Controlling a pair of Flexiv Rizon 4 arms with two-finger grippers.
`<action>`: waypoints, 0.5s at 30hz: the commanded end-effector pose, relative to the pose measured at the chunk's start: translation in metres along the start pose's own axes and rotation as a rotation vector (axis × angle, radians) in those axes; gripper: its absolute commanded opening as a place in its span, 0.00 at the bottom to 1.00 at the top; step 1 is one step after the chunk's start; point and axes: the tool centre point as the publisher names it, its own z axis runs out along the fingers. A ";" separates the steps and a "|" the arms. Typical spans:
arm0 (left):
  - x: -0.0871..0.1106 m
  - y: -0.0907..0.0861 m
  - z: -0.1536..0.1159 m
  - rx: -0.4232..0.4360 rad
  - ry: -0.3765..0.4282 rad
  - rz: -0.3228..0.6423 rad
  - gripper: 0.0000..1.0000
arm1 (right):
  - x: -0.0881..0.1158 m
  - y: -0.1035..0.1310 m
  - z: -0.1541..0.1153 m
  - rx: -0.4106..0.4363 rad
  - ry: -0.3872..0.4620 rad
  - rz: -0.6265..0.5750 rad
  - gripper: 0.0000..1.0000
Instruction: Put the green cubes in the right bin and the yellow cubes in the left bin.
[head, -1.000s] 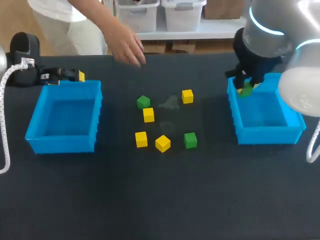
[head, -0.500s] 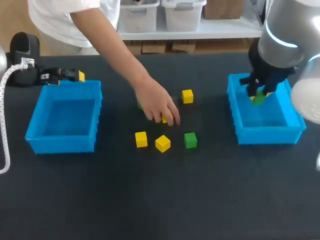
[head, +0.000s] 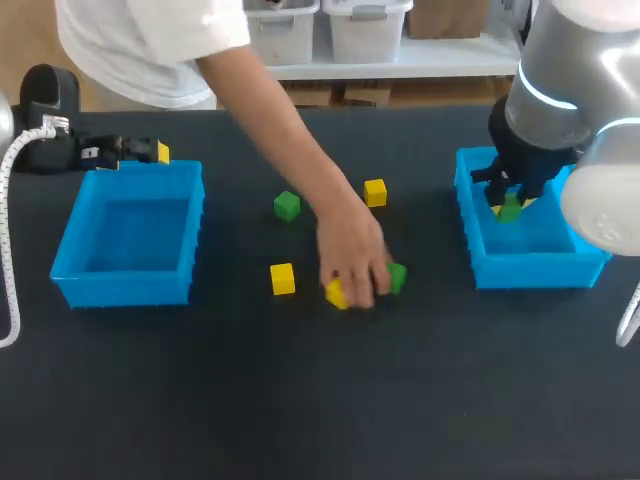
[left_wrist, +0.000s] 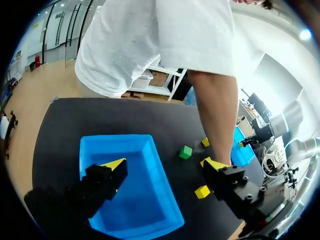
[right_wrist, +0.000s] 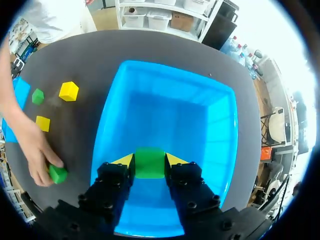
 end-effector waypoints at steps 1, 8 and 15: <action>0.000 0.000 0.000 0.000 0.000 0.000 1.00 | 0.000 0.001 0.001 -0.006 0.004 -0.004 0.02; 0.000 0.000 0.000 0.000 0.000 0.000 1.00 | -0.002 0.001 -0.004 -0.006 -0.011 -0.013 1.00; 0.000 0.000 0.000 0.000 0.000 0.000 1.00 | -0.011 -0.002 -0.019 -0.003 -0.043 -0.016 1.00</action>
